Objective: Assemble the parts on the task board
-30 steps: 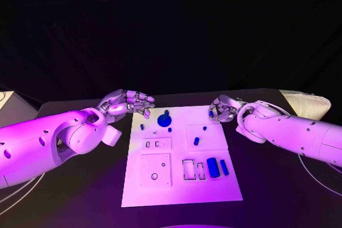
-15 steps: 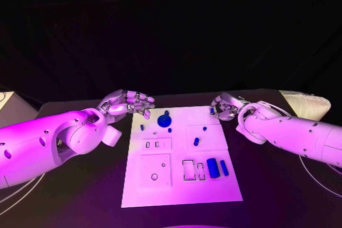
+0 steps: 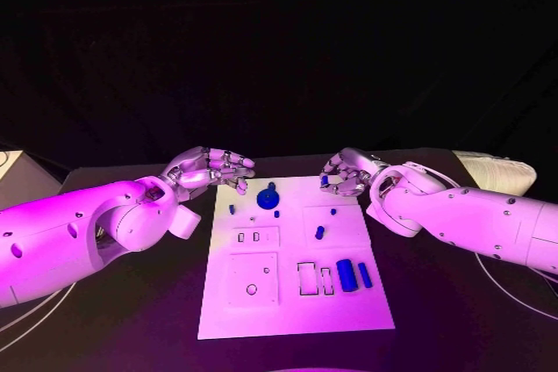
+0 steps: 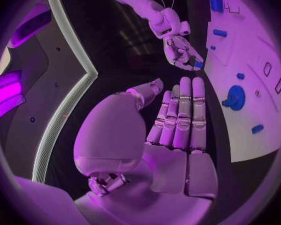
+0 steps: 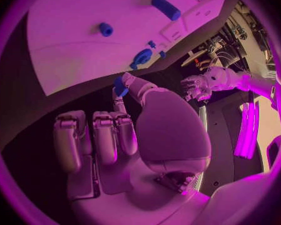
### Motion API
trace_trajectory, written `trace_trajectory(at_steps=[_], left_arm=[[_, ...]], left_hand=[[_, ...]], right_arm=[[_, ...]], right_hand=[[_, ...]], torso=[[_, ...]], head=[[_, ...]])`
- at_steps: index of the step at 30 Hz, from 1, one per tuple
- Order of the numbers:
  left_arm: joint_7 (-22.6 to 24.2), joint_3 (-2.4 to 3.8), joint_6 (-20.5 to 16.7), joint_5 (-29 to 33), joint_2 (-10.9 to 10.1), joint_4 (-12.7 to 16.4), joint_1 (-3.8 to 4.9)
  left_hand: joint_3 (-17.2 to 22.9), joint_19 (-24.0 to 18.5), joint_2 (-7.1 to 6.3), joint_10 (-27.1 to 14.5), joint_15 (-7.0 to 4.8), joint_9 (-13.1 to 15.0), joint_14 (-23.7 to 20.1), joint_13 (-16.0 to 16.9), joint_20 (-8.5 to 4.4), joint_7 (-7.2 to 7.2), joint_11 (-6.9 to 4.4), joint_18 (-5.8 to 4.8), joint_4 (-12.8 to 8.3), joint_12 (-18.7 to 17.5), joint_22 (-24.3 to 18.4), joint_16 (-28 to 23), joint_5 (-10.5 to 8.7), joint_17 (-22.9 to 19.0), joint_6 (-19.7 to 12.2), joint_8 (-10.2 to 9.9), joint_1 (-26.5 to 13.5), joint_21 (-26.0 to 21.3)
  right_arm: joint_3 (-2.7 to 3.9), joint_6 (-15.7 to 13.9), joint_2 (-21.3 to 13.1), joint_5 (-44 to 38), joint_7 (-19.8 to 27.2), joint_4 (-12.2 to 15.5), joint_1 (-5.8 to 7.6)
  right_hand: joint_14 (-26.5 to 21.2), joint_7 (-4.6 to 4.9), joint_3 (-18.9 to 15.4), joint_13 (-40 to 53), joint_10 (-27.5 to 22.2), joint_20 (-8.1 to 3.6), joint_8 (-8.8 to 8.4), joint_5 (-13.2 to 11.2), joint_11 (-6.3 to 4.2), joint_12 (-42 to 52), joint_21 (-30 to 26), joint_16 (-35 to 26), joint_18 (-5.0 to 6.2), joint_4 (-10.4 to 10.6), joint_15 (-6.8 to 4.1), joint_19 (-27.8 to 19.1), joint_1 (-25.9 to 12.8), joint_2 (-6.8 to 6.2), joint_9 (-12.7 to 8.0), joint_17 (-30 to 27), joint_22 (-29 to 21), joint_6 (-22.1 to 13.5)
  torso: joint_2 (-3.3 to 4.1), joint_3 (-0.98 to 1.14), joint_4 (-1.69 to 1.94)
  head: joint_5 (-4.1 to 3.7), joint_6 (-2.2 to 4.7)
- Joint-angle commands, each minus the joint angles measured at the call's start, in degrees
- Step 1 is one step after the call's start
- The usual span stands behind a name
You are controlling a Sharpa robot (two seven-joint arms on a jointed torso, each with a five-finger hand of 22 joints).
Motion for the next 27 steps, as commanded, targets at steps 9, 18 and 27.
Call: trace_trajectory(at_steps=[9,18,27], left_arm=[[0.46,0.02,0.63,-0.21,0.47,-0.15,0.03],[0.45,0.02,0.59,-0.14,0.63,-0.17,0.04],[0.4,0.01,0.58,-0.1,0.72,-0.09,0.04]], left_hand=[[-0.4,0.03,0.33,-0.48,0.12,0.12,0.2,-0.14,0.02,0.58,0.05,0.78,0.18,-0.07,-0.14,-0.18,-0.09,0.03,-0.4,-0.4,0.08,-0.11],[-0.45,0.04,0.34,-0.46,0.13,0.13,0.23,-0.15,0.04,0.59,0.06,0.78,0.26,-0.04,-0.15,-0.17,-0.09,0.04,-0.39,-0.39,-0.01,-0.12],[-0.45,0.04,0.34,-0.46,0.13,0.13,0.23,-0.15,0.04,0.59,0.06,0.78,0.26,-0.04,-0.15,-0.17,-0.09,0.04,-0.39,-0.39,-0.01,-0.12]], right_arm=[[-0.04,0.55,3.65,-5.37,-7.66,5.26,-0.72],[-0.18,-0.04,7.04,-10.09,-12.37,5.99,-3.05],[-0.32,-0.29,9.16,-15.23,-15.04,5.51,-4.42]], right_hand=[[5.87,-0.15,0.74,15.06,5.86,-0.29,0.09,0.33,-0.3,0.22,0.26,0.19,-0.82,-0.44,-0.44,5.99,-0.1,0.03,0.79,15.08,15.05,0.14],[5.87,-0.08,0.77,15.06,5.86,-0.29,0.09,0.57,-0.26,0.22,0.26,0.19,-0.82,-0.47,-0.42,5.99,-0.29,-0.19,0.8,15.08,15.05,0.08],[5.87,-0.08,1.11,15.06,5.86,-0.27,0.12,1.61,-0.24,0.22,0.26,0.19,-0.82,-0.63,-0.39,5.99,-0.47,-0.38,0.85,15.08,15.05,0.04]], torso=[[-0.74,-0.4,0.01],[-0.81,-0.48,0.0],[-0.74,-0.47,0.14]], head=[[0.79,-0.74],[0.78,-1.23],[1.41,-1.49]])
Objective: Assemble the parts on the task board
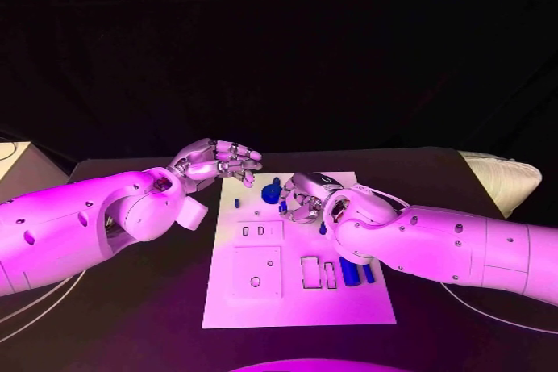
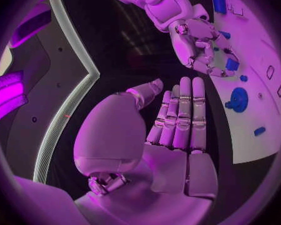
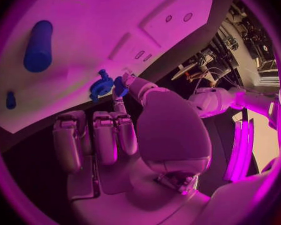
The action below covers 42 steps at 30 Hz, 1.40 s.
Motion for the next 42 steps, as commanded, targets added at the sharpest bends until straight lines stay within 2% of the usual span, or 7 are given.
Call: trace_trajectory(at_steps=[1,10,16,29,36,42], left_arm=[[0.41,0.01,0.59,-0.11,0.14,0.12,0.03],[0.29,0.01,0.53,-0.1,0.24,0.11,0.03],[0.25,0.01,0.55,-0.1,0.26,0.09,0.03],[0.25,0.01,0.64,-0.1,0.46,-0.11,0.03],[0.23,0.01,0.65,-0.1,0.52,-0.15,0.03],[0.21,0.01,0.68,-0.1,0.55,-0.16,0.03]], left_hand=[[-0.3,0.04,0.34,-0.46,0.14,0.07,0.23,-0.06,0.04,0.59,0.06,0.77,0.1,-0.04,-0.06,-0.18,-0.09,0.04,-0.38,-0.39,-0.01,-0.12],[-0.3,0.04,0.34,-0.46,0.14,0.07,0.23,-0.06,0.04,0.59,0.06,0.77,0.1,-0.04,-0.06,-0.18,-0.09,0.04,-0.38,-0.39,-0.01,-0.12],[-0.3,0.04,0.34,-0.46,0.14,0.07,0.23,-0.06,0.04,0.59,0.06,0.77,0.1,-0.04,-0.06,-0.18,-0.09,0.04,-0.38,-0.39,-0.01,-0.12],[-0.3,0.04,0.34,-0.46,0.14,0.07,0.23,-0.06,0.04,0.59,0.06,0.77,0.1,-0.04,-0.06,-0.18,-0.09,0.04,-0.38,-0.39,-0.01,-0.12],[-0.3,0.04,0.34,-0.46,0.14,0.07,0.23,-0.06,0.04,0.59,0.06,0.77,0.1,-0.04,-0.06,-0.18,-0.09,0.04,-0.38,-0.39,-0.01,-0.12],[-0.3,0.04,0.34,-0.46,0.14,0.07,0.23,-0.06,0.04,0.59,0.06,0.77,0.1,-0.04,-0.06,-0.18,-0.09,0.04,-0.38,-0.39,-0.01,-0.12]], right_arm=[[-0.06,-0.54,0.57,-5.25,-3.04,-0.35,-0.35],[-0.17,-1.33,2.37,-7.0,-3.55,-0.92,-1.84],[-0.18,-1.96,3.32,-7.86,-3.43,-0.62,-2.68],[-0.18,-1.36,3.96,-8.34,-3.37,0.28,-3.29],[-0.2,-1.67,4.7,-8.36,-3.61,-0.28,-3.87],[-0.22,-1.87,5.12,-8.64,-4.01,-0.61,-4.13]], right_hand=[[5.87,0.03,0.32,15.08,5.86,-0.28,0.31,0.17,-0.25,0.22,0.26,0.19,-0.82,0.15,-0.4,5.99,-0.17,-0.06,0.78,15.09,15.08,0.15],[5.87,0.03,0.33,15.08,5.86,-0.27,0.33,0.27,-0.25,0.22,0.26,0.19,-0.82,0.12,-0.4,5.99,-0.24,-0.17,0.8,15.09,15.08,0.18],[5.87,0.04,0.32,15.08,5.86,-0.27,0.35,0.33,-0.24,0.22,0.26,0.19,-0.82,0.14,-0.4,5.99,-0.35,-0.24,0.81,15.09,15.08,0.2],[5.87,0.05,0.27,15.08,5.86,-0.27,0.38,0.29,-0.23,0.22,0.26,0.19,-0.82,0.2,-0.39,5.99,-0.65,-0.44,0.84,15.09,15.08,0.23],[5.87,0.05,0.24,15.08,5.86,-0.26,0.4,0.24,-0.23,0.22,0.26,0.19,-0.82,0.33,-0.39,5.99,-0.95,-0.5,0.85,15.09,15.08,0.26],[5.87,0.02,0.15,15.08,5.86,-0.25,0.42,0.03,-0.24,0.22,0.21,0.19,-0.81,0.53,-0.4,5.97,-1.42,-0.69,0.88,15.09,15.04,0.27]], torso=[[0.04,-0.01,0.02],[0.1,0.07,-0.01],[0.11,0.02,0.1],[0.04,-0.02,-0.12],[0.05,0.09,-0.18],[0.04,0.04,-0.01]], head=[[0.43,-0.19],[0.68,-0.59],[0.84,-0.78],[0.98,-1.17],[0.92,-1.19],[0.85,-1.24]])
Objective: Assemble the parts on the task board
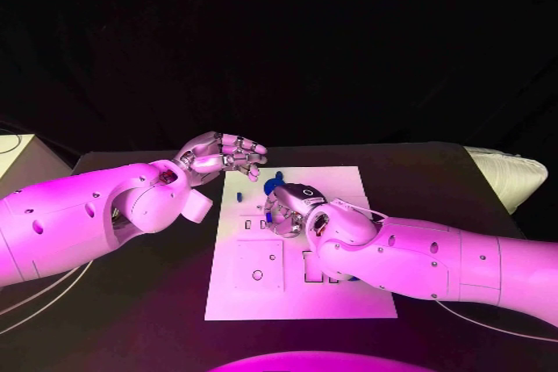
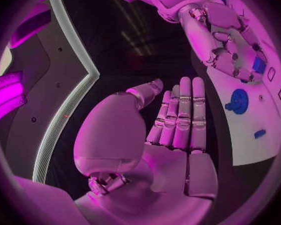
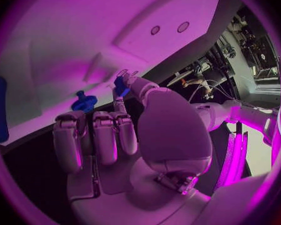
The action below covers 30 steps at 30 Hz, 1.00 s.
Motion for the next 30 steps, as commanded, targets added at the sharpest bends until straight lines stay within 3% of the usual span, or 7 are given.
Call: trace_trajectory(at_steps=[1,9,22,30], left_arm=[[0.39,0.02,0.69,-0.11,0.12,0.02,0.03],[0.37,0.02,0.75,-0.11,0.14,-0.01,0.03],[0.32,0.02,0.86,-0.11,0.11,-0.03,0.03],[0.29,0.02,0.92,-0.11,0.16,-0.08,0.03]], left_hand=[[-0.3,0.04,0.34,-0.46,0.13,0.08,0.23,-0.07,0.04,0.59,0.06,0.77,0.1,-0.04,-0.08,-0.18,-0.09,0.04,-0.38,-0.39,-0.01,-0.12],[-0.3,0.04,0.34,-0.46,0.13,0.08,0.23,-0.07,0.04,0.59,0.06,0.77,0.1,-0.04,-0.08,-0.18,-0.09,0.04,-0.38,-0.39,-0.01,-0.12],[-0.3,0.04,0.34,-0.46,0.13,0.08,0.23,-0.07,0.04,0.59,0.06,0.77,0.1,-0.04,-0.08,-0.18,-0.09,0.04,-0.38,-0.39,-0.01,-0.12],[-0.3,0.04,0.34,-0.46,0.13,0.08,0.23,-0.07,0.04,0.59,0.06,0.77,0.1,-0.04,-0.08,-0.18,-0.09,0.04,-0.38,-0.39,-0.01,-0.12]], right_arm=[[0.0,-0.62,0.13,-1.03,-0.74,-0.2,-0.09],[-0.02,-0.13,0.43,-1.23,-1.07,-0.75,-0.38],[-0.1,0.55,0.63,-1.81,-1.3,-1.24,-0.77],[-0.14,0.57,0.75,-2.47,-1.45,-1.28,-0.93]], right_hand=[[5.87,0.13,-0.12,15.09,5.86,-0.25,-0.06,0.0,-0.25,0.22,0.23,0.19,-0.81,0.34,-0.4,5.98,-0.81,-0.01,0.11,15.06,15.03,0.37],[5.87,0.06,-0.55,15.09,5.86,-0.27,-0.03,-1.65,-0.31,0.22,0.13,0.19,-0.78,1.0,-0.44,5.93,-2.05,-0.58,0.17,15.06,14.95,0.31],[5.87,0.09,-0.66,15.09,5.86,-0.29,-0.11,-2.22,-0.3,0.22,-0.11,0.19,-0.72,0.99,-0.45,5.81,-2.11,-0.88,0.15,15.06,14.77,0.12],[5.87,0.11,-0.7,15.09,5.86,-0.29,-0.15,-2.32,-0.29,0.22,-0.2,0.19,-0.69,0.98,-0.44,5.77,-2.12,-0.98,0.14,15.06,14.7,0.04]], torso=[[0.0,-0.01,0.13],[0.01,-0.01,0.06],[0.01,-0.01,0.06],[-0.02,-0.03,0.04]], head=[[0.02,-0.08],[0.13,-0.2],[0.3,-0.44],[0.24,-0.24]])
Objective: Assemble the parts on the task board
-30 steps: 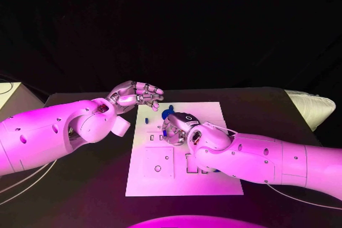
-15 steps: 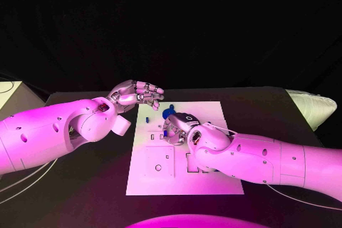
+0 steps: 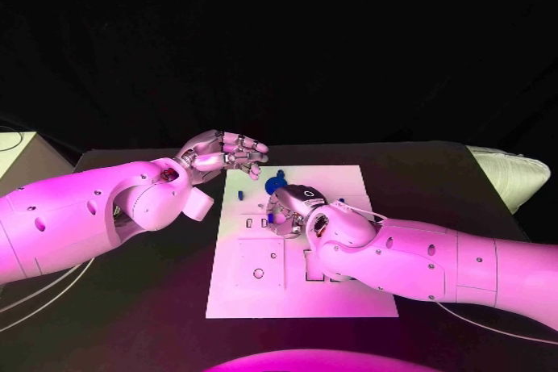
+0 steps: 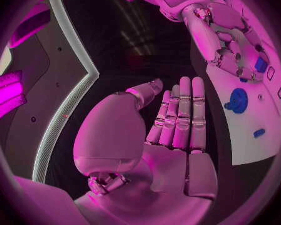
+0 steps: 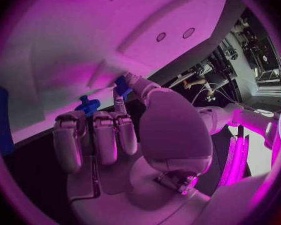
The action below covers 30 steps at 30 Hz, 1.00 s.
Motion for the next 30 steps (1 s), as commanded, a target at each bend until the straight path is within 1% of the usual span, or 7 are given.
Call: trace_trajectory(at_steps=[1,8,12,22,25,30], left_arm=[[0.37,0.02,0.91,-0.11,0.14,0.02,0.03],[0.29,0.02,0.97,-0.11,0.14,0.01,0.03],[0.27,0.02,0.97,-0.11,0.11,0.01,0.03],[0.22,0.02,1.0,-0.11,0.11,0.02,0.03],[0.23,0.02,1.02,-0.11,0.12,0.0,0.03],[0.23,0.02,1.06,-0.11,0.14,-0.01,0.03]], left_hand=[[-0.3,0.04,0.34,-0.46,0.14,0.09,0.23,-0.08,0.04,0.59,0.06,0.77,0.1,-0.04,-0.08,-0.18,-0.09,0.04,-0.38,-0.39,-0.01,-0.12],[-0.3,0.04,0.34,-0.46,0.14,0.09,0.23,-0.08,0.04,0.59,0.06,0.77,0.1,-0.04,-0.08,-0.18,-0.09,0.04,-0.38,-0.39,-0.01,-0.12],[-0.3,0.04,0.34,-0.46,0.14,0.09,0.23,-0.08,0.04,0.59,0.06,0.77,0.1,-0.04,-0.08,-0.18,-0.09,0.04,-0.38,-0.39,-0.01,-0.12],[-0.43,0.1,0.39,-0.52,0.14,0.14,0.25,-0.14,0.06,0.57,0.05,0.78,0.24,0.03,-0.24,-0.21,-0.09,0.07,-0.42,-0.4,-0.13,-0.27],[-0.43,0.1,0.39,-0.52,0.14,0.14,0.25,-0.14,0.06,0.57,0.05,0.78,0.24,0.03,-0.24,-0.21,-0.09,0.07,-0.42,-0.4,-0.13,-0.27],[-0.43,0.1,0.39,-0.52,0.14,0.14,0.25,-0.14,0.06,0.57,0.05,0.78,0.24,0.03,-0.24,-0.21,-0.09,0.07,-0.42,-0.4,-0.13,-0.27]], right_arm=[[-0.06,0.41,0.12,-1.29,-0.47,-0.07,-0.15],[-0.09,0.41,0.18,-1.58,-0.51,-0.16,-0.19],[-0.1,0.45,0.19,-1.67,-0.51,-0.2,-0.21],[-0.15,0.5,0.28,-1.73,-0.6,-0.31,-0.22],[-0.17,0.31,0.32,-1.73,-0.55,-0.36,-0.23],[-0.2,-0.34,0.35,-2.0,-0.15,-0.35,-0.25]], right_hand=[[5.87,0.11,0.02,15.1,5.85,-0.29,-0.26,-0.3,-0.29,0.22,-0.2,0.2,-0.69,0.25,-0.45,5.77,-0.44,-0.25,0.06,15.08,14.73,0.04],[5.87,0.12,0.0,15.1,5.85,-0.29,-0.29,-0.35,-0.28,0.22,-0.21,0.2,-0.69,0.23,-0.44,5.77,-0.42,-0.33,0.05,15.08,14.72,-0.02],[5.87,0.29,-0.18,15.1,5.85,-0.27,-0.52,-0.48,-0.17,0.22,-0.51,0.2,-0.6,0.05,-0.37,5.62,-0.31,-0.86,-0.03,15.08,14.49,-0.47],[5.87,0.56,-0.67,15.07,5.83,-0.15,-0.86,-0.58,0.07,0.2,-1.03,0.2,-0.46,0.05,-0.19,5.37,-0.4,-1.56,-0.16,15.08,14.1,-1.05],[5.87,0.82,-1.14,14.82,5.65,-0.03,-1.28,-0.57,0.28,-0.01,-1.28,0.2,-0.39,0.2,-0.02,5.26,-0.54,-1.94,-0.33,15.08,13.92,-1.68],[5.87,1.09,-1.59,14.2,5.19,0.14,-1.78,-0.52,0.52,-0.52,-1.97,0.2,-0.2,0.34,0.18,4.93,-0.48,-2.14,-0.53,15.08,13.41,-2.37]], torso=[[-0.04,-0.01,0.0],[-0.03,0.0,-0.01],[0.0,0.01,-0.03],[0.01,0.03,-0.01],[-0.01,0.03,-0.04],[-0.01,0.03,-0.04]], head=[[-0.05,0.05],[-0.05,-0.07],[-0.07,-0.11],[-0.1,-0.2],[-0.11,-0.21],[-0.14,-0.21]])
